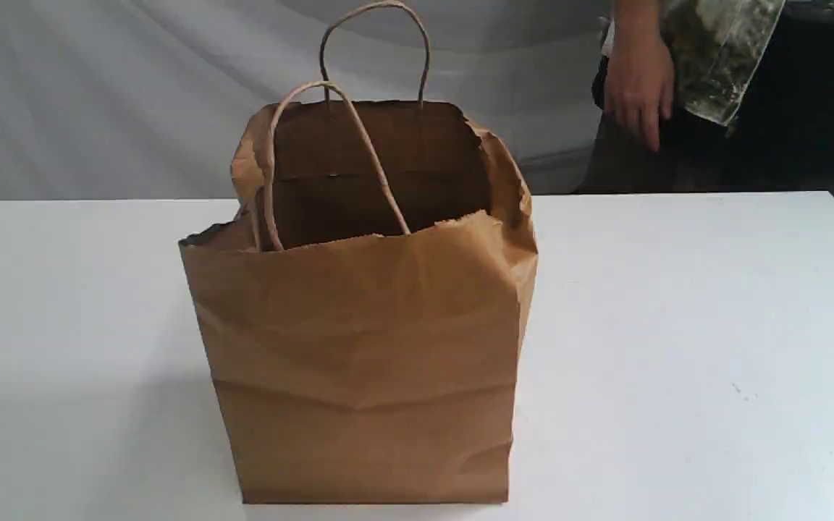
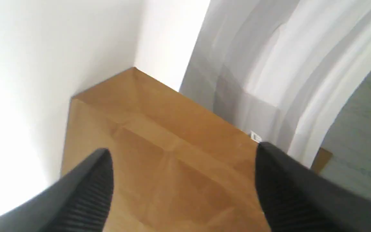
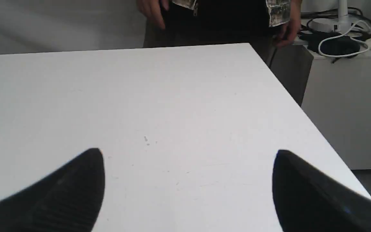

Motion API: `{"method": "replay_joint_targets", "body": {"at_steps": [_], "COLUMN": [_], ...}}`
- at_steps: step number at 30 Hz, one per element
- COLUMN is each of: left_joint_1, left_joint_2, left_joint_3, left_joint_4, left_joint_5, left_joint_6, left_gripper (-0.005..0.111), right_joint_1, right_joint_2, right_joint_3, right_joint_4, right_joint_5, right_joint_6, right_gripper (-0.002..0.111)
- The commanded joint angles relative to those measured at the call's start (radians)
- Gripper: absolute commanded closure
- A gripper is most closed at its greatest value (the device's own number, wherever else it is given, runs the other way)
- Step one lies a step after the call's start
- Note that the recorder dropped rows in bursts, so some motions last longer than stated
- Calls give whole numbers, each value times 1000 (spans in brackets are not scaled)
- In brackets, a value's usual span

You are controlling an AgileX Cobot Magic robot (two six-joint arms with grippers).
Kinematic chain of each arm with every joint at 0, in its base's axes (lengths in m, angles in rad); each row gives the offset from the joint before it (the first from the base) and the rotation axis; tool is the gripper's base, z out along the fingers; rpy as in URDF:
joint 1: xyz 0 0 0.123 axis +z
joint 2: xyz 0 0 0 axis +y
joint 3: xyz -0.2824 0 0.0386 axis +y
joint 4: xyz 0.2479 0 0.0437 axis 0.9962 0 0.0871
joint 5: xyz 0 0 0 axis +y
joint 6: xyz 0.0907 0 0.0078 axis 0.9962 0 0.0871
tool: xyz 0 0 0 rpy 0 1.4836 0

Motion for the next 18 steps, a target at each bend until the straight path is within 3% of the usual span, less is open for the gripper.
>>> {"method": "replay_joint_targets", "body": {"at_steps": [1,3,7,12,18], "left_joint_1": [4,4,4,4,4], "left_joint_2": [-3,-3,-3,-3,-3], "left_joint_3": [6,6,6,6,6], "left_joint_4": [244,251,42,-431,-465], "left_joint_5": [2,67,132,86,-101], "left_joint_6": [-23,-23,-23,-21,-18], "left_gripper": [43,43,43,43,43], "right_joint_1": [-4,-4,-4,-4,-4], "right_joint_2": [-6,-6,-6,-6,-6], "right_joint_3": [2,2,2,2,2], "right_joint_4": [1,1,1,1,1], "right_joint_5": [-5,-5,-5,-5,-5], "right_joint_6": [-7,-7,-7,-7,-7], "right_gripper": [37,37,37,37,37]}}
